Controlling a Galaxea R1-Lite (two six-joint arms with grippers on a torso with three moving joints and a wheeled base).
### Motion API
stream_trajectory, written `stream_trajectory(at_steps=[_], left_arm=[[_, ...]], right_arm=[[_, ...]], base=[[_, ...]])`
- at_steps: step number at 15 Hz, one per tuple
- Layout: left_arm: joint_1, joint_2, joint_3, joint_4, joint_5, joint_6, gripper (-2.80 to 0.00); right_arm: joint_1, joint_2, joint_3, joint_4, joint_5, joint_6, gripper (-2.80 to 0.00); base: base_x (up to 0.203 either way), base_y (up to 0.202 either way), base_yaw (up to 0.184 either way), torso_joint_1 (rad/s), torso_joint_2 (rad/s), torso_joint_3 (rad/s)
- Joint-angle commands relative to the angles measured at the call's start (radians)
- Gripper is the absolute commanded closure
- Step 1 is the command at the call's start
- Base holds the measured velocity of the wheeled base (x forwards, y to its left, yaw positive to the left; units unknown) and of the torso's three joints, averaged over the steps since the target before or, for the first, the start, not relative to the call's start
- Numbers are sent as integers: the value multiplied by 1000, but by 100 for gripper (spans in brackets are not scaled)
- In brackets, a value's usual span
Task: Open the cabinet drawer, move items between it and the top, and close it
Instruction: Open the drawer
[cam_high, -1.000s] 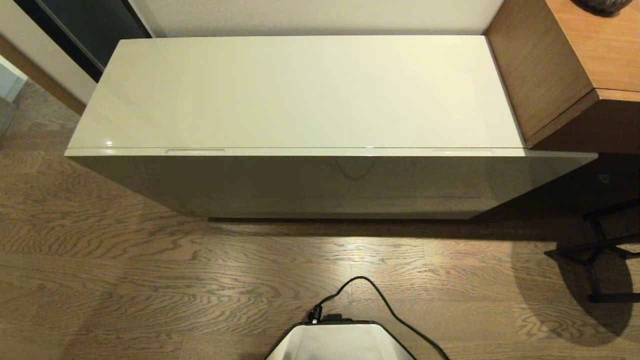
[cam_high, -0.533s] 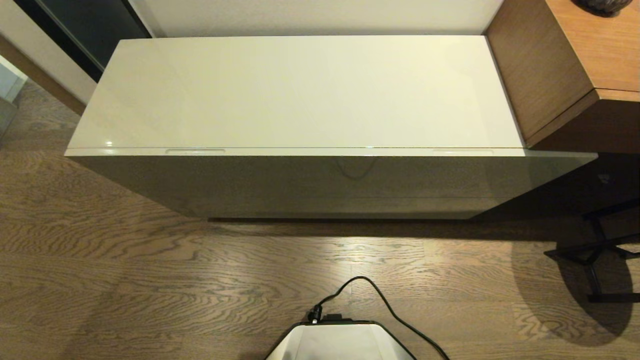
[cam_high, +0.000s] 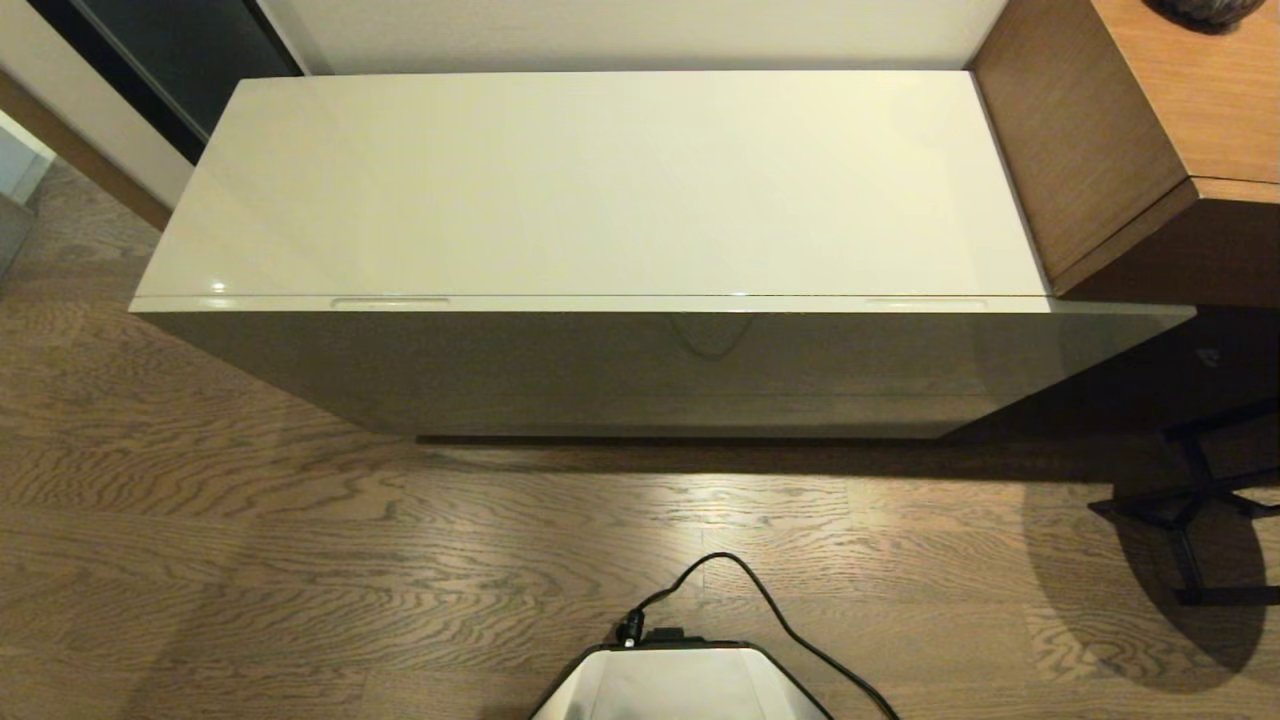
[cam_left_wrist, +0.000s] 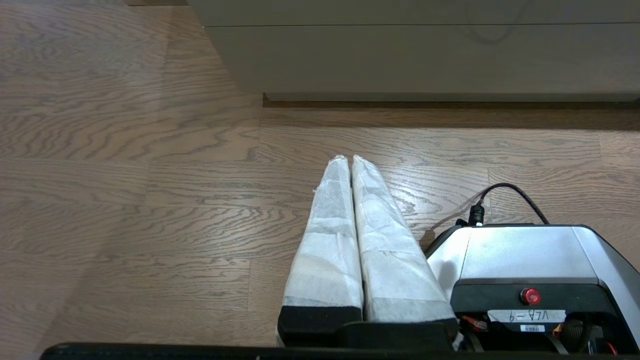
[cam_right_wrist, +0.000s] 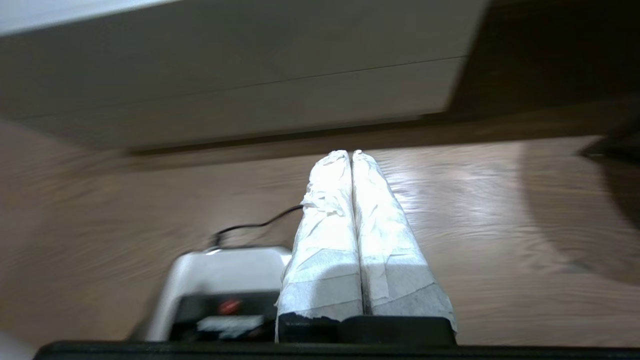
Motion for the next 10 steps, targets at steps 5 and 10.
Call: stream_trajectory(at_steps=[5, 10], left_arm=[[0, 1, 0, 0, 0, 0, 0], [0, 1, 0, 0, 0, 0, 0]], right_arm=[[0, 40, -308, 310, 158, 69, 0], [0, 379, -657, 283, 156, 313, 0]], base=[[0, 0, 0, 0, 0, 0], [0, 0, 0, 0, 0, 0]])
